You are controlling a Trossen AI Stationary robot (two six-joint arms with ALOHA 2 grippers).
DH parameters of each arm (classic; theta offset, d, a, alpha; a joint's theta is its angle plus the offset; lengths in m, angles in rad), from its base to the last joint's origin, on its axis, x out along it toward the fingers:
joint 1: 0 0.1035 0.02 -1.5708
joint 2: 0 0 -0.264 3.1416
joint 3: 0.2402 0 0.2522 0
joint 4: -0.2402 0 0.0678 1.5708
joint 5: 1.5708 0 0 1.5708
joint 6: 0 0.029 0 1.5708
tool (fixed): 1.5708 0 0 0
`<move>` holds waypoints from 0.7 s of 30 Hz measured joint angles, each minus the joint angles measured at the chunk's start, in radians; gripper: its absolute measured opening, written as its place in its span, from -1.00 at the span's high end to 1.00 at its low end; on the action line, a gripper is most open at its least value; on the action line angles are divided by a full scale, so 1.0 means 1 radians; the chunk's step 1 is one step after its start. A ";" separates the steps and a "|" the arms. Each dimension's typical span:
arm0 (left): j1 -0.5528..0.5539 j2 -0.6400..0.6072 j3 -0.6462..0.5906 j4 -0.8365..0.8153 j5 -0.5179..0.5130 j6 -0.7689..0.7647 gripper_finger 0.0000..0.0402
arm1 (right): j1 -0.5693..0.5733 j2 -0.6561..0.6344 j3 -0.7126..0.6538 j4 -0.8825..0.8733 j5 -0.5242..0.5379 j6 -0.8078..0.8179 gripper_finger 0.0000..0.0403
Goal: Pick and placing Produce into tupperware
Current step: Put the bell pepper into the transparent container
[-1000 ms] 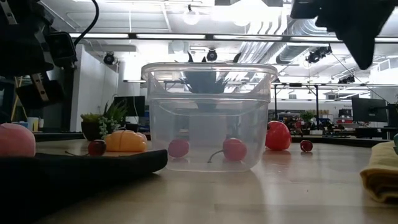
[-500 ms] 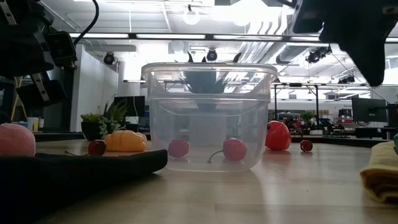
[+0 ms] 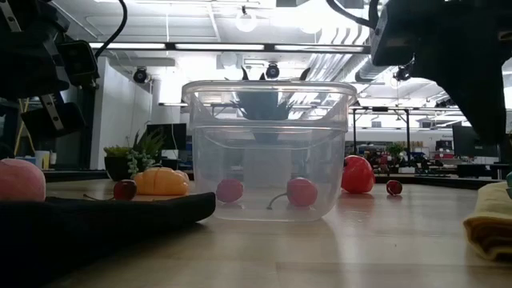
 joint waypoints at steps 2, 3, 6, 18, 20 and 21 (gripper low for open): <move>0.000 0.000 0.000 0.000 0.000 0.000 1.00 | 0.000 0.000 0.000 -0.012 0.000 0.000 -0.39; 0.000 0.000 0.000 0.000 0.000 0.000 1.00 | 0.002 0.000 0.000 -0.011 0.000 0.000 -0.39; 0.000 0.000 0.000 0.000 0.000 0.000 1.00 | 0.005 0.000 0.000 -0.010 -0.001 0.000 -0.39; 0.000 0.000 0.000 0.000 0.000 0.000 1.00 | 0.005 0.000 0.000 0.002 -0.007 0.000 -0.39; 0.000 0.000 0.000 0.000 0.000 0.000 1.00 | 0.005 0.000 0.000 0.003 -0.007 0.000 -0.39; 0.000 0.000 0.000 0.000 0.000 0.000 1.00 | 0.005 0.000 0.000 0.005 -0.007 0.000 -0.39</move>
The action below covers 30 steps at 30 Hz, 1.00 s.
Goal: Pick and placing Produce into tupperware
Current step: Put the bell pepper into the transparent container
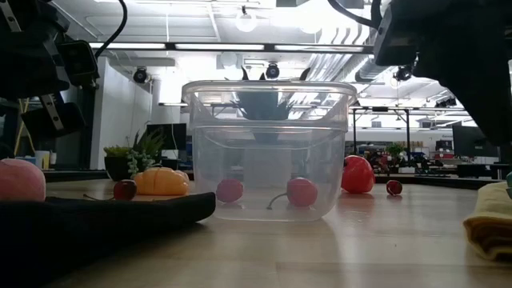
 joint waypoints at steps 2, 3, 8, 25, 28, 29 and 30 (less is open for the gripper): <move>0.000 0.000 0.000 0.000 0.000 0.000 1.00 | 0.000 0.000 0.000 0.002 0.000 0.000 -0.39; 0.000 0.000 0.000 0.000 0.000 0.000 1.00 | 0.000 0.000 0.000 0.002 0.000 0.000 -0.39; 0.000 0.000 0.000 0.000 0.000 0.000 1.00 | 0.000 0.000 0.000 0.002 0.000 0.000 -0.39; 0.000 0.000 0.000 0.000 0.000 0.000 1.00 | 0.000 0.000 0.000 0.007 -0.010 0.000 -0.39; 0.000 0.000 0.000 0.000 0.000 0.000 1.00 | 0.000 0.000 0.000 0.010 -0.010 0.000 -0.39; 0.000 0.000 0.000 0.000 0.000 0.000 1.00 | 0.000 0.000 0.000 0.009 -0.010 0.000 -0.39; 0.000 0.000 0.000 0.000 0.000 0.000 1.00 | 0.000 0.000 0.000 0.009 -0.010 0.000 -0.39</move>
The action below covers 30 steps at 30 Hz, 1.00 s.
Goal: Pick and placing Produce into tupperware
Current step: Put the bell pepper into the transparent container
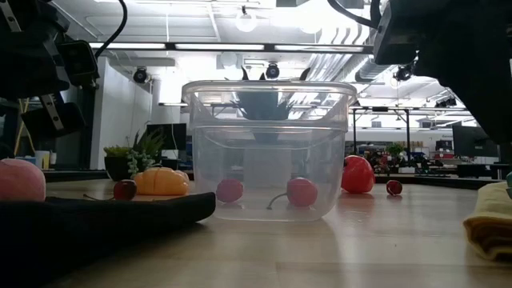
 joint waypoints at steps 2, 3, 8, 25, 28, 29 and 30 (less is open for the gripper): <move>0.000 0.000 0.000 0.000 0.000 0.000 1.00 | 0.000 0.000 0.000 -0.004 0.000 0.000 -0.39; 0.000 0.000 0.000 0.000 0.000 0.000 1.00 | 0.000 0.000 0.000 -0.008 0.000 0.000 -0.39; 0.000 0.000 0.000 0.000 0.000 0.000 1.00 | 0.000 0.000 0.000 -0.019 0.007 0.000 -0.39; 0.000 0.000 0.000 0.000 0.000 0.000 1.00 | 0.000 0.026 -0.001 -0.017 0.018 0.003 -0.39; 0.000 0.000 0.000 0.000 0.000 0.000 1.00 | 0.000 0.052 -0.001 0.018 0.018 0.002 -0.39; 0.000 0.000 0.000 0.001 0.001 0.000 1.00 | 0.000 0.059 -0.001 0.024 0.018 0.002 -0.39; 0.000 0.000 0.000 0.000 0.001 0.000 1.00 | 0.000 0.065 -0.001 0.029 0.017 0.002 -0.39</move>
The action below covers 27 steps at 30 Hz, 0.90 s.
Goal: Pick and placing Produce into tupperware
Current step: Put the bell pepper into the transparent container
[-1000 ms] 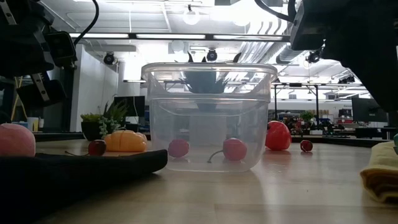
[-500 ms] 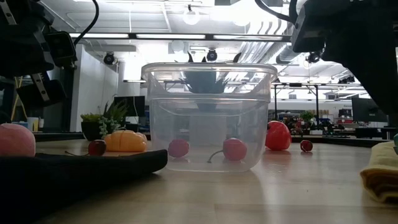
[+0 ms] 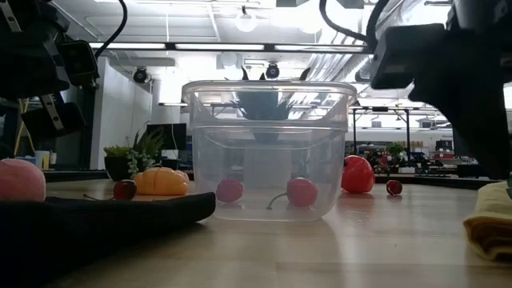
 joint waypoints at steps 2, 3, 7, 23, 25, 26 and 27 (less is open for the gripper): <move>0.000 0.000 0.000 0.000 0.000 0.000 1.00 | 0.000 0.011 0.000 0.013 -0.009 0.001 -0.39; 0.000 0.000 0.000 0.000 0.000 0.000 1.00 | 0.003 0.016 0.000 0.016 -0.012 0.001 -0.39; 0.000 0.000 0.000 0.000 0.000 0.000 1.00 | 0.010 0.026 0.000 0.021 -0.016 0.005 -0.39; 0.000 0.000 0.000 0.000 0.000 0.000 1.00 | 0.013 0.034 0.000 0.028 -0.020 0.006 -0.37; 0.000 0.000 0.000 0.000 0.000 0.000 1.00 | 0.013 0.034 0.000 0.028 -0.021 0.006 -0.33; 0.000 0.000 0.000 0.000 0.000 0.000 1.00 | 0.013 0.034 0.000 0.028 -0.021 0.006 -0.30; 0.000 0.000 0.000 0.000 0.000 0.000 1.00 | 0.013 0.034 0.000 0.028 -0.021 0.006 -0.27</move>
